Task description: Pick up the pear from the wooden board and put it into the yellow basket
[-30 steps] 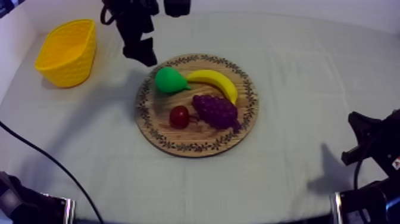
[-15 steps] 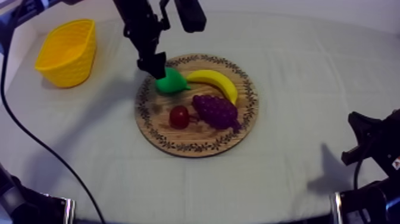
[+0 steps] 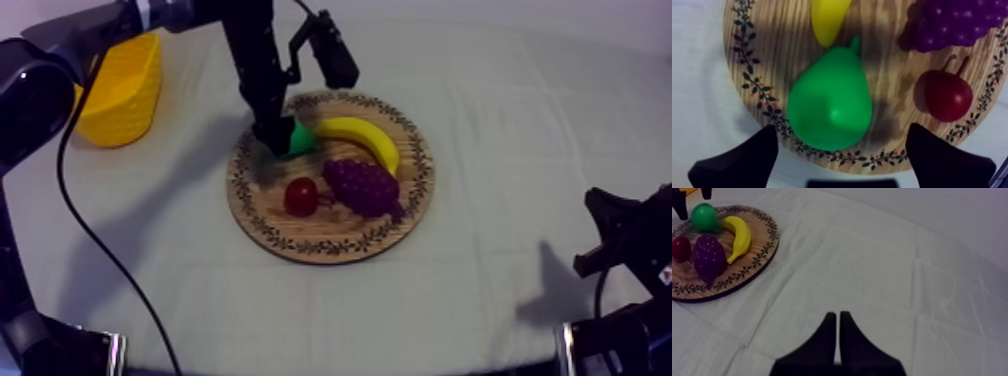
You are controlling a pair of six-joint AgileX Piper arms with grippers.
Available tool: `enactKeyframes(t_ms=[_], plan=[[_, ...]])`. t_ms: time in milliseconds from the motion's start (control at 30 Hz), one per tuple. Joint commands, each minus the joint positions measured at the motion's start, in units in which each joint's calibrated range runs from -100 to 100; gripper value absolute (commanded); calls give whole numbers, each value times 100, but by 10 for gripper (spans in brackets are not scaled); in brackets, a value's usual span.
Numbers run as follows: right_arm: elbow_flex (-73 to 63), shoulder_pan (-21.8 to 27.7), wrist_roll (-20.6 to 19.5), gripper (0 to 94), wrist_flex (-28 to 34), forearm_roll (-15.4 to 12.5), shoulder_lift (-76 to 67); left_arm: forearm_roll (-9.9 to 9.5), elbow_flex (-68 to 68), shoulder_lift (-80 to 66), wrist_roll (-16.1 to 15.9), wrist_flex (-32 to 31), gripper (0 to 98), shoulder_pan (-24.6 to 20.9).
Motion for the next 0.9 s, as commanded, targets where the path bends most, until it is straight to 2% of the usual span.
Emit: enactKeyframes(t_ms=[0,500,867], plan=[[-5,0,-1,4,4,-1,-4,-8,-39,93,4,-2,970,-16],[-5,0,-1,4,4,-1,-4,-96,-433,672,195,-3,912,93],[-5,0,-1,4,4,-1,-4,-105,-443,704,480,-83,648,114]])
